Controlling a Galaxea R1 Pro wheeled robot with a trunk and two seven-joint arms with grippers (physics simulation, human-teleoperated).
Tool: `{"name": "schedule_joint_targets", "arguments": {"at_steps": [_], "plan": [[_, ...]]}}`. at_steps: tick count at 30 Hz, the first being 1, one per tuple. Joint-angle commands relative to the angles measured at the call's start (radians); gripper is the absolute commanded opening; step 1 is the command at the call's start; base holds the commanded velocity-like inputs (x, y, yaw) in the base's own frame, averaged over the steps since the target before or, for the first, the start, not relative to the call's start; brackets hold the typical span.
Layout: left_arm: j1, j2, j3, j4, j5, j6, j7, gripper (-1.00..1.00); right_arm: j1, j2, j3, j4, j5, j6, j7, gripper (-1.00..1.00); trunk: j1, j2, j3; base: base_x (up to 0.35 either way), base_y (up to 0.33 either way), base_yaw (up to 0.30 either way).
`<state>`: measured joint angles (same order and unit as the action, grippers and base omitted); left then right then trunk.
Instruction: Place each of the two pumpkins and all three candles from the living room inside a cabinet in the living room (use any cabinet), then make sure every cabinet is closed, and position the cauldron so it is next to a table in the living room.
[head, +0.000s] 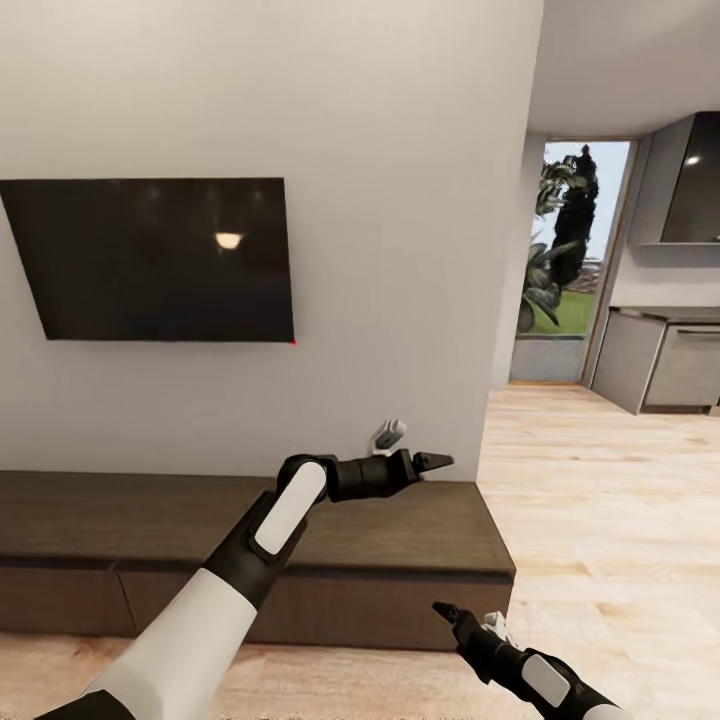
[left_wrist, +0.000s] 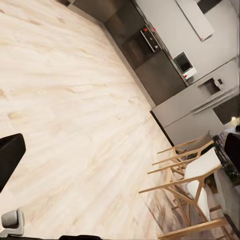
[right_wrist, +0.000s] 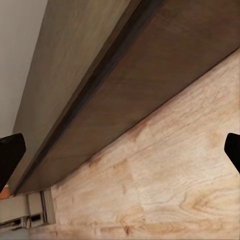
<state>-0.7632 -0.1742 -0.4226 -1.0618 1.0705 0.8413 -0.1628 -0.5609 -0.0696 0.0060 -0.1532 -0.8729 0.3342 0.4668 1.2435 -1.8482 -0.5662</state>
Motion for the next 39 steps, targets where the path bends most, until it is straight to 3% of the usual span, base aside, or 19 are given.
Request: {"name": "schedule_joint_targets", "arguments": {"at_steps": [1,4,17,22,27,39], "plan": [[-0.001,0.000,0.001,0.000,-0.004,0.002,-0.013,1.00,-0.001,-0.001,0.000,0.000,-0.006,0.006,0.001,1.00,0.004,-0.008,-0.004,0.000,0.000,0.000],[-0.001,0.000,0.001,0.000,-0.004,0.000,-0.039,1.00,-0.001,-0.001,-0.004,-0.001,-0.008,0.008,0.006,1.00,0.015,-0.029,-0.014,0.000,0.000,0.000],[-0.001,0.000,0.007,0.006,-0.003,-0.007,-0.046,1.00,-0.001,0.001,-0.005,-0.002,-0.015,0.007,0.015,1.00,0.065,-0.120,-0.054,0.000,0.000,0.000],[-0.001,0.000,0.004,0.006,-0.004,-0.007,-0.048,1.00,0.001,0.001,-0.005,0.000,-0.015,0.013,0.085,1.00,0.084,-0.155,-0.070,0.000,0.000,0.000],[-0.001,0.000,0.000,0.006,-0.006,-0.005,-0.056,1.00,0.003,0.001,-0.002,0.001,-0.008,0.013,0.230,1.00,0.104,-0.190,-0.086,0.000,0.000,0.000],[-0.001,0.000,-0.001,0.004,-0.006,-0.004,-0.111,1.00,0.004,0.000,-0.002,0.001,-0.009,0.005,0.248,1.00,0.150,-0.274,-0.119,0.000,0.000,-0.146]]}}
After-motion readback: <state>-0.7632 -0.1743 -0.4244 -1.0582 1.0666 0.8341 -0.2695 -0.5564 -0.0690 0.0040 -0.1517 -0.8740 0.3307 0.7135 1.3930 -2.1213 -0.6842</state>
